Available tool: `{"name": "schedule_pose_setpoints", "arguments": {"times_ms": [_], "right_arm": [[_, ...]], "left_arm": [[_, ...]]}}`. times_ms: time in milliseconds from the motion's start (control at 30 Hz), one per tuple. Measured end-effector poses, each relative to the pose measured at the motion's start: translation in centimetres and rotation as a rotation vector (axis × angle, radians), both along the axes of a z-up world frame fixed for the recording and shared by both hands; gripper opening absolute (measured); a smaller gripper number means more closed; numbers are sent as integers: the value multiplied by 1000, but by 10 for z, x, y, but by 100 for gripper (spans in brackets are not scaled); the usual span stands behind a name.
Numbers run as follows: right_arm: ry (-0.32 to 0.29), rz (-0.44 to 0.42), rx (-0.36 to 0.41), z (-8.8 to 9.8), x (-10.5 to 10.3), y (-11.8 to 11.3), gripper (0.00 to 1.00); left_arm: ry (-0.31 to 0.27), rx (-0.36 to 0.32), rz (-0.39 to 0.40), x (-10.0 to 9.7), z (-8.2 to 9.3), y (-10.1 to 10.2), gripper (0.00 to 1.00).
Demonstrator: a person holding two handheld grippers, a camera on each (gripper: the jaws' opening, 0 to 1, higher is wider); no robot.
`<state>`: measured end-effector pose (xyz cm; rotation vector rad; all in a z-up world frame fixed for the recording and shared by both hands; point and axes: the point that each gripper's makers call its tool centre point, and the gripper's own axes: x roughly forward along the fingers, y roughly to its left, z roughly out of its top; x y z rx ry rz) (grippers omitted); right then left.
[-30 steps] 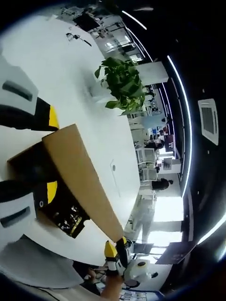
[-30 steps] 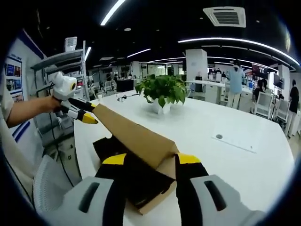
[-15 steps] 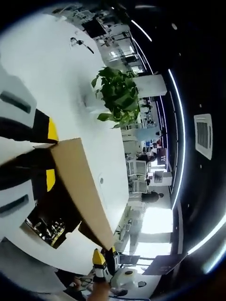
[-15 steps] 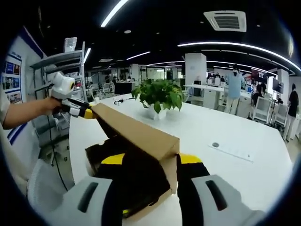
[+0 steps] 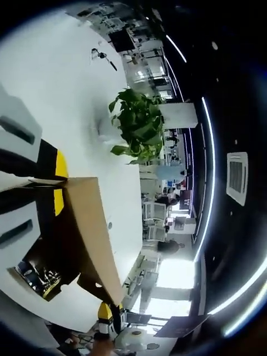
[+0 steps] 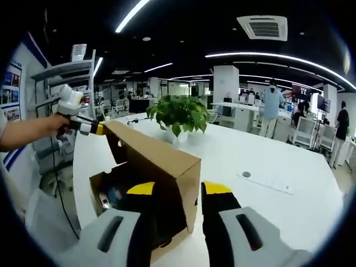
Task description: Operate the shoe box by opening the lid, removing the specified soft item, and placing it in the target area until the item is outside and the box remains undamaged.
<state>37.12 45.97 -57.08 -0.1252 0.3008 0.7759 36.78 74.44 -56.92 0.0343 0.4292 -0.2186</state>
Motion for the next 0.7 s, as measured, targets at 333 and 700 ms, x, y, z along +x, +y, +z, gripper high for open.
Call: {"name": "schedule_pose_setpoints", "arguments": {"times_ms": [333,700], "right_arm": [[42,-30,-40,-27,1,-16,23],[83,-30,-103,-66,4,-19,17]], "left_arm": [[-9,-5,11,14,3,0,2],[-18,-13,31,29,3,3,2]]}}
